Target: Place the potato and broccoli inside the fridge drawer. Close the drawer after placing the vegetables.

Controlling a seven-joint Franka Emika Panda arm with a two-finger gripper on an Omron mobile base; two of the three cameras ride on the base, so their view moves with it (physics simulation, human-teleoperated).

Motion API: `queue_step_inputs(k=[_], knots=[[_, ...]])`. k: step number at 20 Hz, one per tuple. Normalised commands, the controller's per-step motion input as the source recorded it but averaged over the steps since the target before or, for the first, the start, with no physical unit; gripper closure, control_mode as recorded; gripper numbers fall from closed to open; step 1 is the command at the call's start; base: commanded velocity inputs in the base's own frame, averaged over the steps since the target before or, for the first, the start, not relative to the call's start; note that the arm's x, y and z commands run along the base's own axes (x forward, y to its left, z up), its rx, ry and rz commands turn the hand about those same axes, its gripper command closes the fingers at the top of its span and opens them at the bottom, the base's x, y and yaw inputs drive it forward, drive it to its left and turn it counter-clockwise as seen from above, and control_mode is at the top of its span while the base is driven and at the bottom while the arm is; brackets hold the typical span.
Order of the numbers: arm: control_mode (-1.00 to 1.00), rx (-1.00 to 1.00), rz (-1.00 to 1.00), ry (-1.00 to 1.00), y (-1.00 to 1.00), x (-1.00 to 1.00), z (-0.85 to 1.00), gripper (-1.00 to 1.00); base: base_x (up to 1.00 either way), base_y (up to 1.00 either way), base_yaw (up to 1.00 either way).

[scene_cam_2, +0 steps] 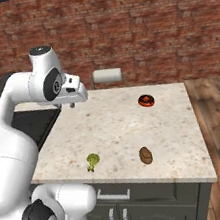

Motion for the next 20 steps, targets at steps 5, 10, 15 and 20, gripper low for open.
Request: queue_step_inputs(k=[5, 10, 15, 20], knots=[[-1.00, 0.00, 0.00, 0.03, 0.05, -0.11, -0.07, -1.00, 0.00, 0.00, 0.00], [-1.00, 0.01, 0.02, 0.03, 0.06, -0.38, -0.74, -1.00, 0.00, 0.00, 0.00], [-1.00, -0.02, -0.05, 0.18, -0.11, -0.63, -1.00, -1.00, 0.00, 0.00, 0.00], [-1.00, -0.12, 0.01, 0.31, 0.00, -0.09, -0.95, -1.00, 0.00, 0.00, 0.00]])
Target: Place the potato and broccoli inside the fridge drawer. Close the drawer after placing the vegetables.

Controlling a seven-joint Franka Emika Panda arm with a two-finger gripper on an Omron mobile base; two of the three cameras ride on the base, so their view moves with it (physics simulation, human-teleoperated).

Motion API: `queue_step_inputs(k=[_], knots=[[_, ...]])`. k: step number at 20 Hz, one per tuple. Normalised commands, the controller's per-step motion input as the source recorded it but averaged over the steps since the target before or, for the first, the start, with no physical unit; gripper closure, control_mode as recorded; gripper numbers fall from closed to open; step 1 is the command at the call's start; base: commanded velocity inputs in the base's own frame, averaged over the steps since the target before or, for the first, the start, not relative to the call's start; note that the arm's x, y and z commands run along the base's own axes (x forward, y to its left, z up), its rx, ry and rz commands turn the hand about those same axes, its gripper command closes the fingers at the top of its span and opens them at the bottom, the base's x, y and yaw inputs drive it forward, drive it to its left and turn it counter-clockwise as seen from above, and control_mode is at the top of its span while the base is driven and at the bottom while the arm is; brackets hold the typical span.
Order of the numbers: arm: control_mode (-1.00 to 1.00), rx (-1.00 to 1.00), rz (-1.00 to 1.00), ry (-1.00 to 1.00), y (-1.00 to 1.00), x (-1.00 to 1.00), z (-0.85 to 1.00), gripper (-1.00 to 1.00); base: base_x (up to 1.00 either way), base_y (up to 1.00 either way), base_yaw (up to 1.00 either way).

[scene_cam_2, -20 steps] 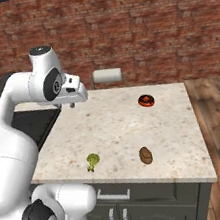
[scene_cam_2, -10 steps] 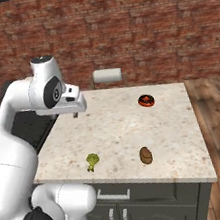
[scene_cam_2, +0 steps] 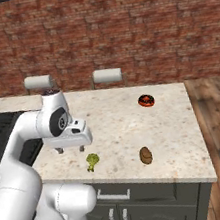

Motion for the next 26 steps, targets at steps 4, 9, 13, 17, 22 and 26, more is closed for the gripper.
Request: queue_step_inputs(k=[4, 9, 13, 17, 22, 26], knots=[[-1.00, -0.01, 0.06, 0.16, 0.00, 0.03, -0.67, -1.00, 0.00, 0.00, 0.00], [-1.00, 0.00, 0.09, 0.01, 0.00, 0.15, -0.56, -1.00, 0.00, 0.00, 0.00], [-1.00, 0.01, 0.08, 0.00, -0.04, 0.24, -0.48, -1.00, 0.00, 0.00, 0.00], [-1.00, 0.00, 0.04, 0.00, -0.18, 0.03, -0.34, -1.00, 0.00, 0.00, 0.00], [-1.00, 0.00, 0.01, 0.00, -0.11, 0.07, -0.25, -1.00, 0.00, 0.00, 0.00], [-1.00, 0.00, 0.00, 0.01, -0.04, 0.32, -0.18, -1.00, 0.00, 0.00, 0.00]])
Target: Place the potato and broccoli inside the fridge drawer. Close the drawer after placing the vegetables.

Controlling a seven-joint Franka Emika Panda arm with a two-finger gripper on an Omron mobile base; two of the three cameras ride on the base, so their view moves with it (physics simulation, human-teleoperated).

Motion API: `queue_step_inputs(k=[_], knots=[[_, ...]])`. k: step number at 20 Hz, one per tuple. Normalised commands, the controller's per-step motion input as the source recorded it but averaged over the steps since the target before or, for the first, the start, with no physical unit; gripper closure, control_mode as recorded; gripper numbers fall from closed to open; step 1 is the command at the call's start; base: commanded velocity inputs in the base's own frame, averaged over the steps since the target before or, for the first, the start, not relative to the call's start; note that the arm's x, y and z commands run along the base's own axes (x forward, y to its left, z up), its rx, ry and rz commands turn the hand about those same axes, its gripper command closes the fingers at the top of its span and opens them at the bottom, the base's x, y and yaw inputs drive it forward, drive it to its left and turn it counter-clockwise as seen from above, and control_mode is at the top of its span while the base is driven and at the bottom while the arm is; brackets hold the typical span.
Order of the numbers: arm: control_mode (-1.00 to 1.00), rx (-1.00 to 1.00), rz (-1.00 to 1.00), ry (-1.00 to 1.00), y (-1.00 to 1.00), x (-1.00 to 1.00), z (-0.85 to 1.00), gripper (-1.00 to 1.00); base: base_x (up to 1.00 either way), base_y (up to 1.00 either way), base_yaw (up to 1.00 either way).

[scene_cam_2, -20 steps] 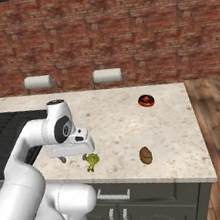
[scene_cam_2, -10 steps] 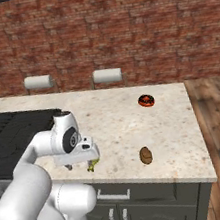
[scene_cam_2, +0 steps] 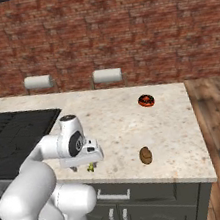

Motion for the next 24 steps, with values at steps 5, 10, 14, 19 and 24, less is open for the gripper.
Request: queue_step_inputs(k=[5, 10, 14, 19, 24], knots=[[-1.00, 0.00, 0.00, 0.00, 0.00, 0.32, -0.23, -1.00, 0.00, 0.00, 0.00], [-1.00, 0.00, 0.00, 0.01, -0.06, 0.25, -0.32, -1.00, 0.00, 0.00, 0.00], [-1.00, 0.00, 0.00, 0.01, 0.00, 0.31, -0.36, -1.00, 0.00, 0.00, 0.00], [-1.00, 0.01, 0.00, 0.00, -0.02, 0.21, -0.26, -1.00, 0.00, 0.00, 0.00], [-1.00, 0.01, 0.00, 0.00, -0.01, 0.00, -0.38, 1.00, 0.00, 0.00, 0.00]])
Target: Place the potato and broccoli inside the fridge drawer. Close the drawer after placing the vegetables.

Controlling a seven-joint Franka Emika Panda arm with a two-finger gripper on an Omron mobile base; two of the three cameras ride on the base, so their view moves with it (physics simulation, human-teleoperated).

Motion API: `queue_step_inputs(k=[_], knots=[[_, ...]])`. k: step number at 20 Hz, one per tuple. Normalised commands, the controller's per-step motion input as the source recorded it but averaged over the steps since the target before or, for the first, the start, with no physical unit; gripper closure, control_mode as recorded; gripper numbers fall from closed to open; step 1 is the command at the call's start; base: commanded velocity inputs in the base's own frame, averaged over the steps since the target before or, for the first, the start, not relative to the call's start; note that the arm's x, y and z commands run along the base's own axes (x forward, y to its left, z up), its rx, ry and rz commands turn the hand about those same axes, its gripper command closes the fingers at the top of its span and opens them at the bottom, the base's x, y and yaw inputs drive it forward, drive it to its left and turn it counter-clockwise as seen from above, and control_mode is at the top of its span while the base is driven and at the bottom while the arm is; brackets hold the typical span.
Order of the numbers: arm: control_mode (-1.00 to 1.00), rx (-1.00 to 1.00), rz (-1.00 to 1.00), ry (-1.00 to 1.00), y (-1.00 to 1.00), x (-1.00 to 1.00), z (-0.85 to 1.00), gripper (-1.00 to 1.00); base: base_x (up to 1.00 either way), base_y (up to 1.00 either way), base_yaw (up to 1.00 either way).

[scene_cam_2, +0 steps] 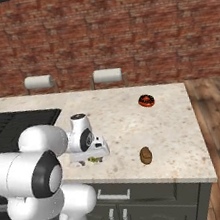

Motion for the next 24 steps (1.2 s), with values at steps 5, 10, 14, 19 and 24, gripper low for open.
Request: queue_step_inputs(k=[5, 10, 14, 19, 24], knots=[[-1.00, 0.00, 0.00, -0.05, 0.00, -0.47, -0.43, 1.00, 0.00, 0.00, 0.00], [-1.00, 0.00, 0.00, -0.16, 0.00, -0.43, 0.19, 1.00, 0.00, 0.00, 0.00], [-1.00, 0.00, 0.00, -0.24, 0.01, -0.21, 0.97, 1.00, 0.00, 0.00, 0.00], [-1.00, 0.00, 0.00, -0.18, 0.16, -0.28, 1.00, 1.00, 0.00, 0.00, 0.00], [-1.00, 0.00, 0.00, -0.07, 0.34, -0.42, 1.00, 1.00, 0.00, 0.00, 0.00]])
